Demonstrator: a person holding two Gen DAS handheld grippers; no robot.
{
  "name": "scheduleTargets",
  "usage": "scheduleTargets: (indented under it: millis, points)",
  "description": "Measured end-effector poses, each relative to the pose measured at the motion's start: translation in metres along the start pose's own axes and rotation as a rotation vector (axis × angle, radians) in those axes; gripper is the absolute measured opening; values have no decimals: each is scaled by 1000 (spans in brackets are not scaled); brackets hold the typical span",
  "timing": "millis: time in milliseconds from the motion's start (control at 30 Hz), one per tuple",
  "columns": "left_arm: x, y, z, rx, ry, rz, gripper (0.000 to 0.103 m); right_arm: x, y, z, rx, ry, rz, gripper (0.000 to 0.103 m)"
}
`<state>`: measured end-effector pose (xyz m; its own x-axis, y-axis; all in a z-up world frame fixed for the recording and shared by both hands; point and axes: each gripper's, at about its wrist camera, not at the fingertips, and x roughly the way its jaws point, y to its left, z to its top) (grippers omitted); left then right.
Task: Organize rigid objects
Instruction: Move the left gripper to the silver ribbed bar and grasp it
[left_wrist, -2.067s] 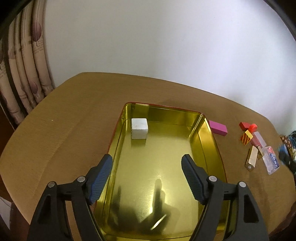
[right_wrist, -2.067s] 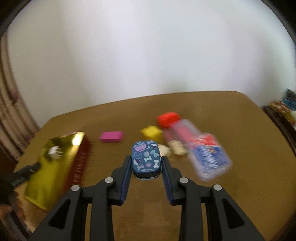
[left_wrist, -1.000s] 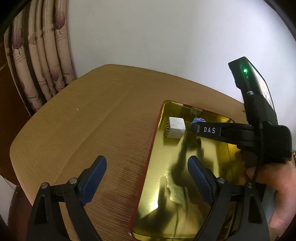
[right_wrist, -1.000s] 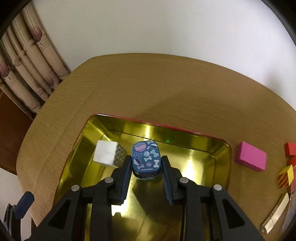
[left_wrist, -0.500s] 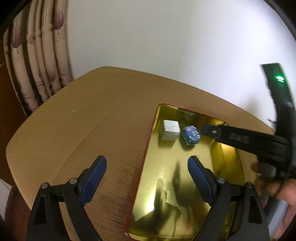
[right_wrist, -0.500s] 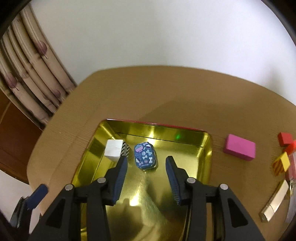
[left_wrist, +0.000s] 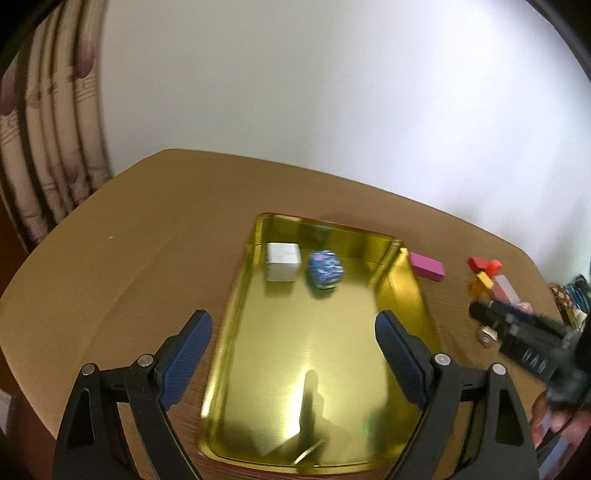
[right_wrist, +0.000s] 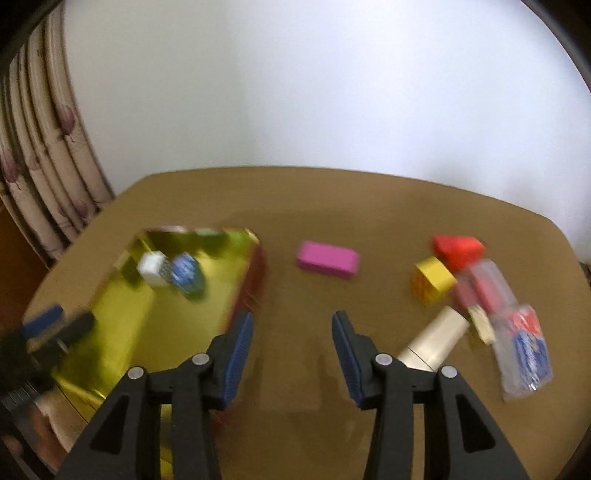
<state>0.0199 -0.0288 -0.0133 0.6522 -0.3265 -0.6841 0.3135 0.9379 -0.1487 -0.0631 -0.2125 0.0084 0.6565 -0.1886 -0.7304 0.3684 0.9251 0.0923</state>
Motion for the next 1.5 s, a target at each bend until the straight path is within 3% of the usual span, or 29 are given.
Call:
scheduleTargets:
  millis: [300,500,600,833,1100,1267,1433,1467,1500]
  points:
    - [-15,-53,-10,135,-17,-106,100,-15,-85,-73,73,10,-170,46]
    - [-19,-112,-15,267,-21,-172,102,-33,-133,-96,159,-42,-271,46]
    - [-13,-149,-18,355,-18,-183,102,-29,-136,-99,183,-63,-308,46]
    - [23,-209,-28,458,52,-216,102,-33,-162,-116,319,-72,-254,46]
    - [69,-245,-31,502,89,-169,100,-38,-174,-127,461,-140,-217,46]
    - [93,-251,-32,545,83,-162,91,-39,-177,-129,489,-153,-211,46]
    - [108,-252,-39,563,104,-253,73,-36,-178,-130,498,-153,-201,46]
    - [109,-254,-42,575,113,-268,65,-36,-178,-130,498,-154,-200,46]
    - [113,-259,-45,588,134,-283,51,-35,-178,-130,499,-155,-199,46]
